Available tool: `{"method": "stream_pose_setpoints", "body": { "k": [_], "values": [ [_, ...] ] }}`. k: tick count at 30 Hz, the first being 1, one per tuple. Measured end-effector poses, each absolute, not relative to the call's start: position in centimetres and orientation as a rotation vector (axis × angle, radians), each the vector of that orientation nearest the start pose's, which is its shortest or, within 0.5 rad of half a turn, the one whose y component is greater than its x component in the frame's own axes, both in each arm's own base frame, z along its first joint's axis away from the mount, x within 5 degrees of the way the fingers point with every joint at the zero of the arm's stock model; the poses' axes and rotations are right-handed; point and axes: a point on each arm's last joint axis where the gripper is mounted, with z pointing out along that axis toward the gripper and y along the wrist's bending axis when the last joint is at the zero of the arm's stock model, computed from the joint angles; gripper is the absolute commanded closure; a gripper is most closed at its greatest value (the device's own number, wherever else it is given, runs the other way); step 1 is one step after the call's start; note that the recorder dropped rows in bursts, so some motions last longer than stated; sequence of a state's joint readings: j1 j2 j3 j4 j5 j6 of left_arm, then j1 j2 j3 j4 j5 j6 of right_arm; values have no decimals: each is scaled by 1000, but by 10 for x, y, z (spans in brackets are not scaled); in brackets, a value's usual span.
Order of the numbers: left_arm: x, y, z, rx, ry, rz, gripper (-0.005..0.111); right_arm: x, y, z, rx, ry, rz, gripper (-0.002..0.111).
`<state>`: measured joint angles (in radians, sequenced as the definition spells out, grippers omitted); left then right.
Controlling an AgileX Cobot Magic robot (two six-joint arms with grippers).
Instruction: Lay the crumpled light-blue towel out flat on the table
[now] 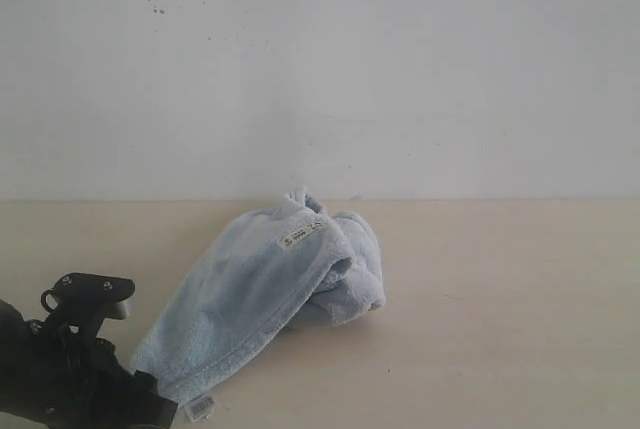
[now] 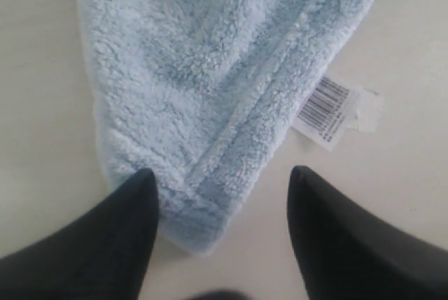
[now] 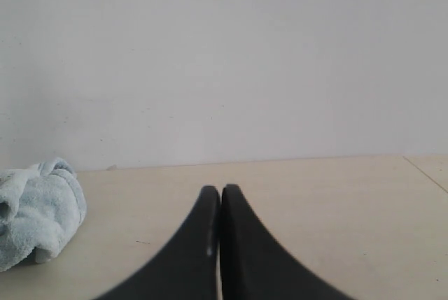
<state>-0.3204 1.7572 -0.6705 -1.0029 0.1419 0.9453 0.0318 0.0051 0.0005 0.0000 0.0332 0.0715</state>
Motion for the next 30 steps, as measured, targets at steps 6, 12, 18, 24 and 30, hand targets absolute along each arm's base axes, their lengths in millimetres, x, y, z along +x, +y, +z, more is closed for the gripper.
{"method": "stream_pose_setpoints", "body": {
  "k": [6,12,18,24,30],
  "values": [
    [272,-101,105,395,2658,-264,60,57,2,210,30,1523,83,108],
    [275,-100,103,389,2651,-235,102,57,2,210,30,1523,83,108],
    [273,-102,103,402,2665,-270,103,57,2,210,30,1523,83,108],
    [264,-106,152,430,2538,-382,103,57,2,210,30,1523,83,108],
    [237,-104,237,421,2262,-507,103,57,2,210,30,1523,83,108]
  ]
}}
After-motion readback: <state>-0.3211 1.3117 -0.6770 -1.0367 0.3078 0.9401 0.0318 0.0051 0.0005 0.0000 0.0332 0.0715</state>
